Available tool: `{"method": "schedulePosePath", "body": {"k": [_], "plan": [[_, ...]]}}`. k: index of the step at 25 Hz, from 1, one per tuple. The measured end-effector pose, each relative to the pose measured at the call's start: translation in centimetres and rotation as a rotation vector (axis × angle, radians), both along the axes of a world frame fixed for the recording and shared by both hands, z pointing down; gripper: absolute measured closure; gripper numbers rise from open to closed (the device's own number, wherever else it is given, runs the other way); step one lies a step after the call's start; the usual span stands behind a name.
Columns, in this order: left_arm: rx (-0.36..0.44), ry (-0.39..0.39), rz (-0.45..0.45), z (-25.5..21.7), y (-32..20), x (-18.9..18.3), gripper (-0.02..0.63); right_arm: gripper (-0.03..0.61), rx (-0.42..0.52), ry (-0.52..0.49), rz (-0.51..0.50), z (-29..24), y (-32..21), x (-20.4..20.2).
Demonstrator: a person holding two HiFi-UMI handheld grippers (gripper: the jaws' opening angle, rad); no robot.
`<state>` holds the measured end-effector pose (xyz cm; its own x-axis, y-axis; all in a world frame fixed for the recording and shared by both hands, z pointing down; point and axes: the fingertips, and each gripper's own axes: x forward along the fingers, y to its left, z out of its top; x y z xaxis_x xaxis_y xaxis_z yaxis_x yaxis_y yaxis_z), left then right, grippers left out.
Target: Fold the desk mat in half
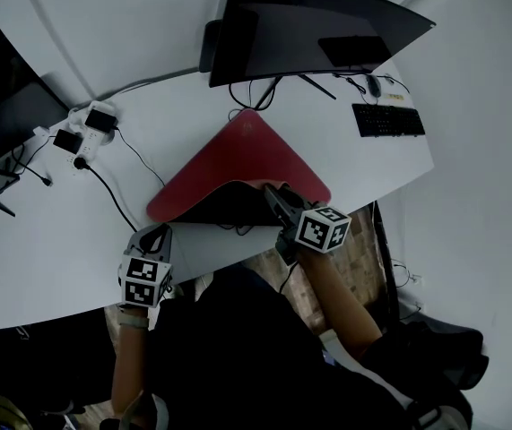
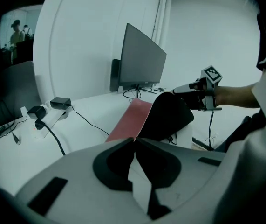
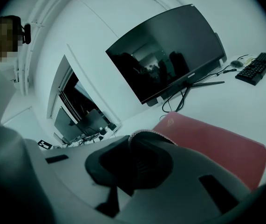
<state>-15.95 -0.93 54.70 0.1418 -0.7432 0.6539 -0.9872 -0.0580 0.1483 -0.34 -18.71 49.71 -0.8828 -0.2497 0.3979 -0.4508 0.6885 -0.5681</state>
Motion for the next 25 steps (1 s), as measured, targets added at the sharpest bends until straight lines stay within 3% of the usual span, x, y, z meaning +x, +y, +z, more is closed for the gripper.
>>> {"method": "schedulePosePath", "body": {"k": [20,25], "plan": [[-0.069,-0.059,-0.291,0.7,-5.2,-1.8,0.606,0.546,-0.048,0.018,-0.232,3.2,-8.6,-4.5],[-0.086,-0.068,-0.321,1.2,-6.0,-2.0,0.606,0.546,-0.047,0.023,-0.269,3.8,-9.7,-5.7]]}}
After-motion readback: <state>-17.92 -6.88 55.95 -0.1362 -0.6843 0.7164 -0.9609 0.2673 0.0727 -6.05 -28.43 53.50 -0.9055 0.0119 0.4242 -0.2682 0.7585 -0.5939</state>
